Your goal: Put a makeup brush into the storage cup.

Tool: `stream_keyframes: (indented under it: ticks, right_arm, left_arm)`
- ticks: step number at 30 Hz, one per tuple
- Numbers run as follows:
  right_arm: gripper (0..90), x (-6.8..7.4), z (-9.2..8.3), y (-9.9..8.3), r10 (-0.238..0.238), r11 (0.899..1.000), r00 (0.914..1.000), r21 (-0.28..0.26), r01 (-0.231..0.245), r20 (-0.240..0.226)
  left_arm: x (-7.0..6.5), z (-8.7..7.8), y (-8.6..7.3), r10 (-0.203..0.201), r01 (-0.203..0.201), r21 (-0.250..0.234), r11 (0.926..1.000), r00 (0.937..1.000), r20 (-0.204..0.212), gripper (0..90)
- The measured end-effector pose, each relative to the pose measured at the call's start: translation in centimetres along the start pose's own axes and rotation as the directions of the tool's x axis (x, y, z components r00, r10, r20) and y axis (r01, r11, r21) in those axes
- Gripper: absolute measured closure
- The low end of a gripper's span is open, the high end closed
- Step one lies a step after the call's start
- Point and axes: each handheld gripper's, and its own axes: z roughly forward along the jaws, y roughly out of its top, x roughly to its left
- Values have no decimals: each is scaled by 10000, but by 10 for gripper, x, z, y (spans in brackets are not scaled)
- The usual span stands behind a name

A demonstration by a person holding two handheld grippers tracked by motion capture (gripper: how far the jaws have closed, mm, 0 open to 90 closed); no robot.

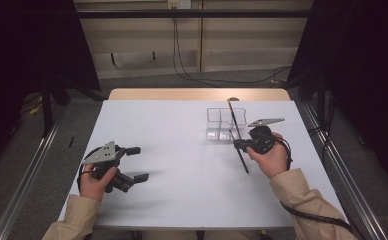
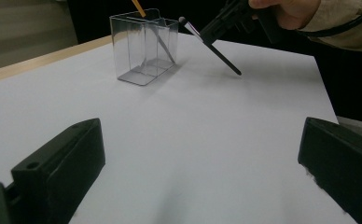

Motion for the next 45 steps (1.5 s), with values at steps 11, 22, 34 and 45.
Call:
stream_keyframes:
  ticks: [11, 22, 34, 45]
  right_arm:
    - [847, 1, -9, 0, 92, 9955, 9999, -941, -104, -137]
    - [847, -2, -16, 3, 299, 9782, 9990, -2044, -359, -322]
    - [847, -5, -25, 6, 568, 9438, 9977, -3238, -661, -382]
    - [847, -5, -29, 9, 571, 9079, 9974, -4132, -700, -436]
  left_arm:
    - [0, 1, 0, 27, -27, 11, 10000, 10000, 3, 5]
    - [1, 0, -1, 18, -18, -6, 10000, 10000, 15, 5]
    - [1, 0, -1, 15, -15, -17, 10000, 10000, -14, 5]
    - [1, 0, -1, -23, 23, -38, 10000, 10000, -27, 5]
